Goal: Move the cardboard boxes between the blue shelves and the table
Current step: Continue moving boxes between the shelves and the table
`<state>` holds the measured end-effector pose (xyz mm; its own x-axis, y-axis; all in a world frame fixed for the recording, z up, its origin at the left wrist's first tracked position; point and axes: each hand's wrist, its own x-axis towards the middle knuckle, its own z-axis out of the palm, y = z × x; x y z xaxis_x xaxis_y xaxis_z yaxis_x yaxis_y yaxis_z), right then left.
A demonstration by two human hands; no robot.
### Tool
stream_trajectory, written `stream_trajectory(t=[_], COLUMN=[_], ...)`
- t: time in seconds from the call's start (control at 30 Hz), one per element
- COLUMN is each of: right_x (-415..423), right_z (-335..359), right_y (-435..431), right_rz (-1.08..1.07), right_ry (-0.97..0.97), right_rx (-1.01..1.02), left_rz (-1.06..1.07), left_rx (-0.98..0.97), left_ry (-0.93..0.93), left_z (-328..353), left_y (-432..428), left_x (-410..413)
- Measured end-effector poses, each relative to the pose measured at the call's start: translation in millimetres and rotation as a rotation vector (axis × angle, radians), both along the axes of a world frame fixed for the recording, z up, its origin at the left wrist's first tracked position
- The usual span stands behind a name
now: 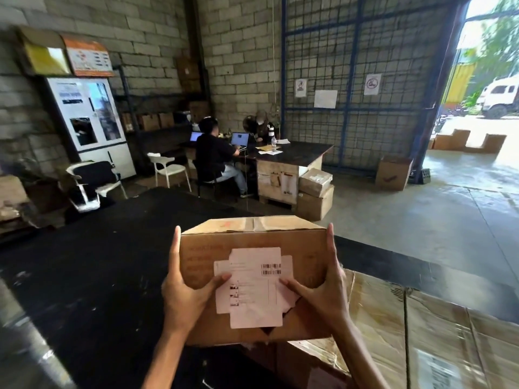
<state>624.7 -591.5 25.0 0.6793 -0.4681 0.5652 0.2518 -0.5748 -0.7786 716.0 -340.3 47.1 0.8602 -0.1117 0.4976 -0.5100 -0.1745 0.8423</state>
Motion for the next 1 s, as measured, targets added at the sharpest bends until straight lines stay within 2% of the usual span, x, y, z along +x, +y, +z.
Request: stream_trajectory(t=[0.27, 0.47, 0.57, 0.73, 1.0], right_x=[3, 1, -5, -35, -106], right_z=[31, 42, 48, 66, 92], right_y=[74, 175, 236, 343, 498], right_rz=[0.231, 0.479, 0.637, 0.923, 1.37], right_ry=[-0.108, -0.192, -0.248, -0.263, -0.325], right_rx=[-0.087, -0.092, -0.072, 0.018, 0.046], left_rz=[0.292, 0.535, 0.718, 1.061, 1.451], left_rx=[0.044, 0.018, 0.071, 0.124, 0.012], left_ry=[-0.154, -0.281, -0.331, -0.34, -0.32], left_z=[29, 42, 49, 64, 78], left_y=[89, 186, 234, 307, 372], left_x=[-62, -136, -187, -274, -418])
